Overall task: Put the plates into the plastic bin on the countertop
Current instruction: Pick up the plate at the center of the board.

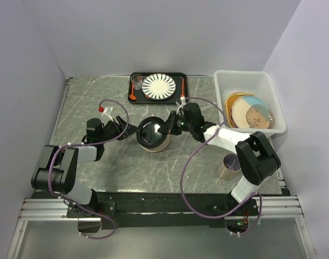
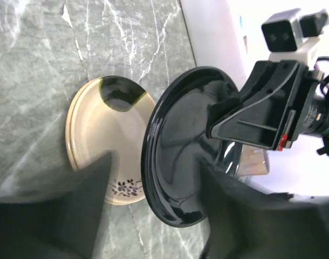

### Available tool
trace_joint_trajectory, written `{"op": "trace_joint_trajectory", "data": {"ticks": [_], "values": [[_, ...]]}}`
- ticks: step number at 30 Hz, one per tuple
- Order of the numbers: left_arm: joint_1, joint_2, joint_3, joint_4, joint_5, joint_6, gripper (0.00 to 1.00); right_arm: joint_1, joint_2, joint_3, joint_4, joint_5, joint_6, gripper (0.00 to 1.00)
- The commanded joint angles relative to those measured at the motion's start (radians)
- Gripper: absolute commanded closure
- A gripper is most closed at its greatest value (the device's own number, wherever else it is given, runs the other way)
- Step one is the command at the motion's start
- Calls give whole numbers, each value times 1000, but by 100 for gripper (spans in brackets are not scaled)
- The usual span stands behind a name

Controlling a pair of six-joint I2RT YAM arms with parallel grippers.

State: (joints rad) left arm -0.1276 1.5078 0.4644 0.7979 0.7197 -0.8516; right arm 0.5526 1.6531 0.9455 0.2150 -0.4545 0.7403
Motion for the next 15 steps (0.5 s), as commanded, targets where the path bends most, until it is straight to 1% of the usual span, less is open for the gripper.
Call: {"op": "trace_joint_trajectory", "data": {"ticks": [1, 2, 6, 9, 15], "values": [[-4, -32, 17, 17, 12, 28, 21, 1, -15, -4, 38, 2, -2, 100], [-4, -37, 17, 14, 6, 29, 14, 1, -16, -5, 38, 4, -1, 100], [-3, -50, 13, -3, -6, 43, 4, 0, -19, -7, 35, 10, -2, 100], [-4, -69, 7, -11, -22, 49, 1, -5, -22, -7, 29, 14, -4, 100], [-4, -104, 2, -51, -55, 69, 1, -40, -39, -10, 20, 11, -9, 100]]}}
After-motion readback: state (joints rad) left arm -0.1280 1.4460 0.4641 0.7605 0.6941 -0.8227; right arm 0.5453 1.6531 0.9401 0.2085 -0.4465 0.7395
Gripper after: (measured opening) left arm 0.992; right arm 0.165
